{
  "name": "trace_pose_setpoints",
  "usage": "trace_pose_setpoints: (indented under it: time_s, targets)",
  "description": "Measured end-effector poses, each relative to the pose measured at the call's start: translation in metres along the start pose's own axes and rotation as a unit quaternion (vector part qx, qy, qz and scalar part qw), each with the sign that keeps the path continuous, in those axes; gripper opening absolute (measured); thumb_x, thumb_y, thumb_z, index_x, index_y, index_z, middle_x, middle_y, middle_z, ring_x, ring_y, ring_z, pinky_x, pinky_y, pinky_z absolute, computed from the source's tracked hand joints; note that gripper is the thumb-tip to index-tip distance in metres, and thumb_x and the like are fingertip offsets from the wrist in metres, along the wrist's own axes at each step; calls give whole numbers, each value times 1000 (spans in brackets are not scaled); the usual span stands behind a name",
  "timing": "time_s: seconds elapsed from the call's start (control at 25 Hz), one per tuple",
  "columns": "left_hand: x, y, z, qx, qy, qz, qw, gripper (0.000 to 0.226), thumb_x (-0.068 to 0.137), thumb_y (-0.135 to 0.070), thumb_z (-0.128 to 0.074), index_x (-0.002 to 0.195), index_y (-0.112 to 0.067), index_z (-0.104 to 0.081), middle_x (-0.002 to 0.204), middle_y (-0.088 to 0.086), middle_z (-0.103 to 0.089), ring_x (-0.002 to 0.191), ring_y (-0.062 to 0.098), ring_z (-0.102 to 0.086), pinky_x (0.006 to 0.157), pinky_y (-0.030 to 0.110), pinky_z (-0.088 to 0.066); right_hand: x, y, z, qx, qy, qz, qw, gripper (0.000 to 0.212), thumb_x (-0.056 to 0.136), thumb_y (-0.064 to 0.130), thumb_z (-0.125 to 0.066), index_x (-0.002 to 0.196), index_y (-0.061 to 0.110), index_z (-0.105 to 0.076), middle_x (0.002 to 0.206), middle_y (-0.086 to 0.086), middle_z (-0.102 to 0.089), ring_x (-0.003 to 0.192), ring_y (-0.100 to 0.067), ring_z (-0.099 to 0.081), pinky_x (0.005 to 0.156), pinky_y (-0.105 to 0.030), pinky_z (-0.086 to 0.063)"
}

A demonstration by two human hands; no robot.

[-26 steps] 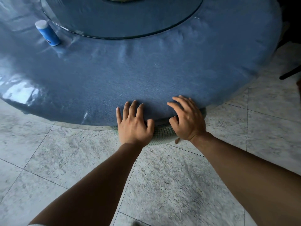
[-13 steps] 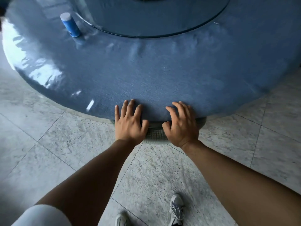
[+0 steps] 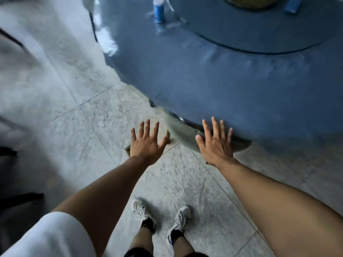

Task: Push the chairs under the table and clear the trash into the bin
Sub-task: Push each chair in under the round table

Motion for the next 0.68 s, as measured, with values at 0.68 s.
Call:
trace_pose_setpoints:
  time_s: [0.68]
  targets:
    - [-144, 316, 90, -132, -37, 258, 956, 83, 94, -75, -18, 161, -27, -10, 170, 8, -1, 157, 30, 3, 123, 60, 4, -31, 358, 16, -118, 84, 213, 966, 81, 96, 73, -15, 160, 31, 10, 168, -7, 22, 153, -32, 25, 119, -59, 20]
Point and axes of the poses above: each hand's wrist, its own x-axis towards the middle knuckle, its own z-axis out of the back of the hand, y = z × x, the point moved 2 cm from there along x, towards the middle knuckle
